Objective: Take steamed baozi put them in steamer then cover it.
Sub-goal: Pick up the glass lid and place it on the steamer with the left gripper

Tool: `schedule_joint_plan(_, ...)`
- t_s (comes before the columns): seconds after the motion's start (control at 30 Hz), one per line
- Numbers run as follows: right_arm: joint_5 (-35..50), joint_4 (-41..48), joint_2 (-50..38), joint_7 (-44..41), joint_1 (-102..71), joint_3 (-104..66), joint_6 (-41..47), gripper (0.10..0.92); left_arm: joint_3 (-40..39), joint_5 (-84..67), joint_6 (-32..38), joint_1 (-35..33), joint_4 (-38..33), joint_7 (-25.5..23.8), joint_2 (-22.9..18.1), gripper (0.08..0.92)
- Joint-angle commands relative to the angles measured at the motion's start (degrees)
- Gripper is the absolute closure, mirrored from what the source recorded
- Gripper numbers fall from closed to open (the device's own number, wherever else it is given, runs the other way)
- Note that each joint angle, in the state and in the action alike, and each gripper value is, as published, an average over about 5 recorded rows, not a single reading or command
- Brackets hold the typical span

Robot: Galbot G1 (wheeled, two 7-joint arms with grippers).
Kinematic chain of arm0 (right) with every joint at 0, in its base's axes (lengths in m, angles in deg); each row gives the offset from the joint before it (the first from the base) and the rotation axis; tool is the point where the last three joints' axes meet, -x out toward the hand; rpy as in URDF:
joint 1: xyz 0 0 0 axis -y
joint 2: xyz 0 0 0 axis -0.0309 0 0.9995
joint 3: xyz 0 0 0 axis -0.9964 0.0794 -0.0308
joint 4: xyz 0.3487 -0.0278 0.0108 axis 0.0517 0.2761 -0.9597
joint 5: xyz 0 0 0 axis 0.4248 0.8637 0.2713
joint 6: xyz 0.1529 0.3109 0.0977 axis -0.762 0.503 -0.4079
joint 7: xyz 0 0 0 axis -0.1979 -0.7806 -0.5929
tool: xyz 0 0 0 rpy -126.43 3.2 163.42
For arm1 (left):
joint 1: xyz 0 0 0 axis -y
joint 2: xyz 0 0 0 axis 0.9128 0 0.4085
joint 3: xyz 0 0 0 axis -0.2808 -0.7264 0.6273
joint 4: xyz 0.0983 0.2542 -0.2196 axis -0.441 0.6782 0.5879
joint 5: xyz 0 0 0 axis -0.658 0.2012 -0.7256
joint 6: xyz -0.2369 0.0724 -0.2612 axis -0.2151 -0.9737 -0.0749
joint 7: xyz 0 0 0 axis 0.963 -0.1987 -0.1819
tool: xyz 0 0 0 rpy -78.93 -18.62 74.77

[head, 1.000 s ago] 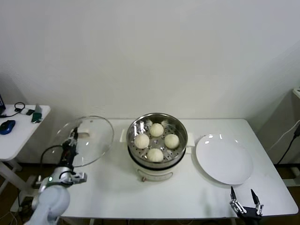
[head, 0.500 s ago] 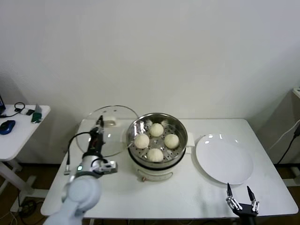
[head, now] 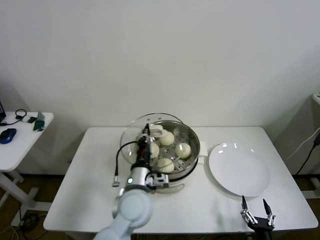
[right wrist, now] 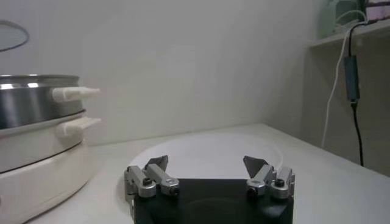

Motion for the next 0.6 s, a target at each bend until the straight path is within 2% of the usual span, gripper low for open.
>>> schedule_joint_plan(0.03, 0.2, 0.5, -0.2, 0.1, 0.0, -0.1, -1.0, 0.203, -6.4, 6.4, -1.1, 1.1, 6.2, -0.9, -9.0, 0.865)
schedule_joint_plan(0.6, 0.6, 0.4, -0.4, 0.1, -0.9, -0.7, -2.2, 0.203, -4.7, 6.3, -0.4, 2.9, 12.6, 0.0, -8.5, 0.865)
